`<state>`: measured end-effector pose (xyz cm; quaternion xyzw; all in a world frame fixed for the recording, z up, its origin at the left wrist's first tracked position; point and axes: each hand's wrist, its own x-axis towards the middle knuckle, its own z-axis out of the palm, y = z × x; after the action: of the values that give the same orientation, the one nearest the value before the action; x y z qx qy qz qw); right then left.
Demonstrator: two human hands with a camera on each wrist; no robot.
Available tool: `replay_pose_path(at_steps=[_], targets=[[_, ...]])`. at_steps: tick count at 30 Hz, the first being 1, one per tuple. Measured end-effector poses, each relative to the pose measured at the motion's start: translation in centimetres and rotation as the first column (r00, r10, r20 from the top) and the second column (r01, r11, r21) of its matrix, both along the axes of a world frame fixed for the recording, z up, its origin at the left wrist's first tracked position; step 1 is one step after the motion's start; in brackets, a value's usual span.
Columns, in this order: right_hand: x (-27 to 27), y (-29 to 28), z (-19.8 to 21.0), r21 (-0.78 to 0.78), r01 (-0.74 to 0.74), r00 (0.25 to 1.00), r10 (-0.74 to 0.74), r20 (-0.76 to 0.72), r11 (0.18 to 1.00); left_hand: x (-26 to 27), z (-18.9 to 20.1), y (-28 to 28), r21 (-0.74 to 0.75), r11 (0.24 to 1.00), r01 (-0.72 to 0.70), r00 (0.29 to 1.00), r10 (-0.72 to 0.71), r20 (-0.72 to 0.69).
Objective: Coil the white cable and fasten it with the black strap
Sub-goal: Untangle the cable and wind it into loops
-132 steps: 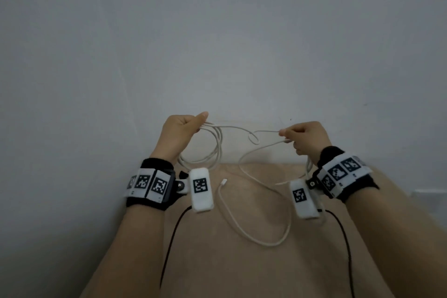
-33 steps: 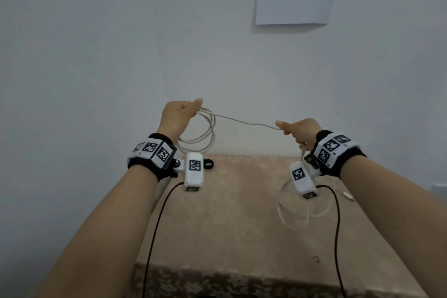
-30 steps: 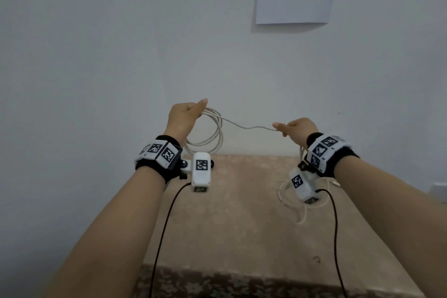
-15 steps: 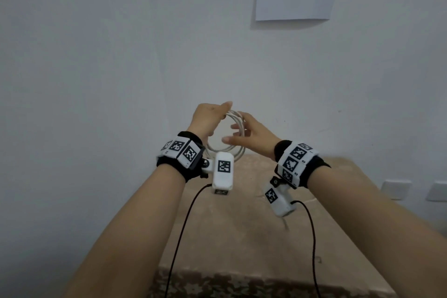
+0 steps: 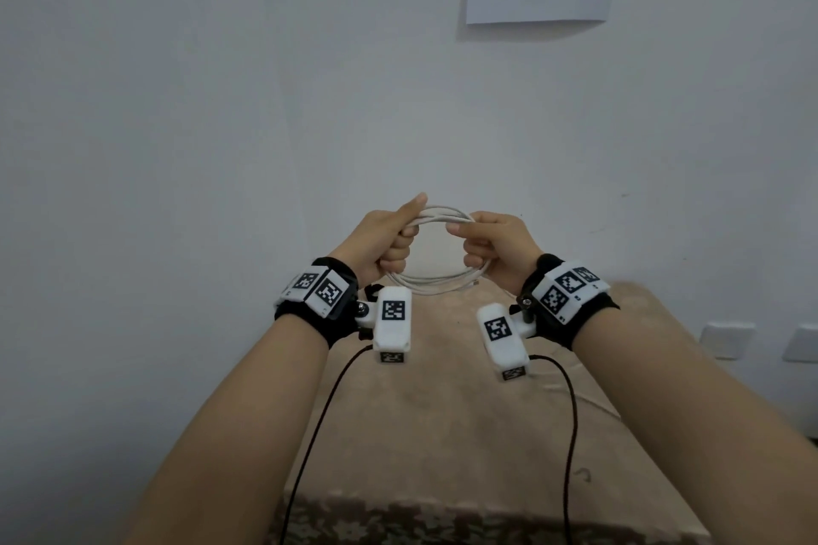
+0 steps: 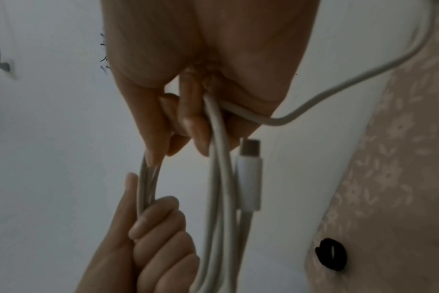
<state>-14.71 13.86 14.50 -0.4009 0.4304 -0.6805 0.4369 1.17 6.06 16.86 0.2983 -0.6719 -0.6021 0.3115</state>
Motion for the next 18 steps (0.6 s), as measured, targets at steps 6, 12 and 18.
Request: replay_pose_path(at_steps=[6,12,18], targets=[[0.5,-0.8,-0.6,0.060,-0.037,0.999,0.039,-0.028,0.998,0.3,-0.9,-0.4,-0.059,0.990,0.126,0.985,-0.118,0.124],[0.2,-1.5,-0.3,0.108,-0.021,0.994,0.033,-0.109,0.994,-0.9,-2.1,-1.2,0.040,0.993,0.107,0.994,-0.106,-0.034],[-1.0,-2.2,-1.3,0.172,-0.124,0.983,0.145,-0.113,0.977,-2.5,-2.9,-2.9,0.327,0.906,0.268,0.963,-0.260,-0.071]])
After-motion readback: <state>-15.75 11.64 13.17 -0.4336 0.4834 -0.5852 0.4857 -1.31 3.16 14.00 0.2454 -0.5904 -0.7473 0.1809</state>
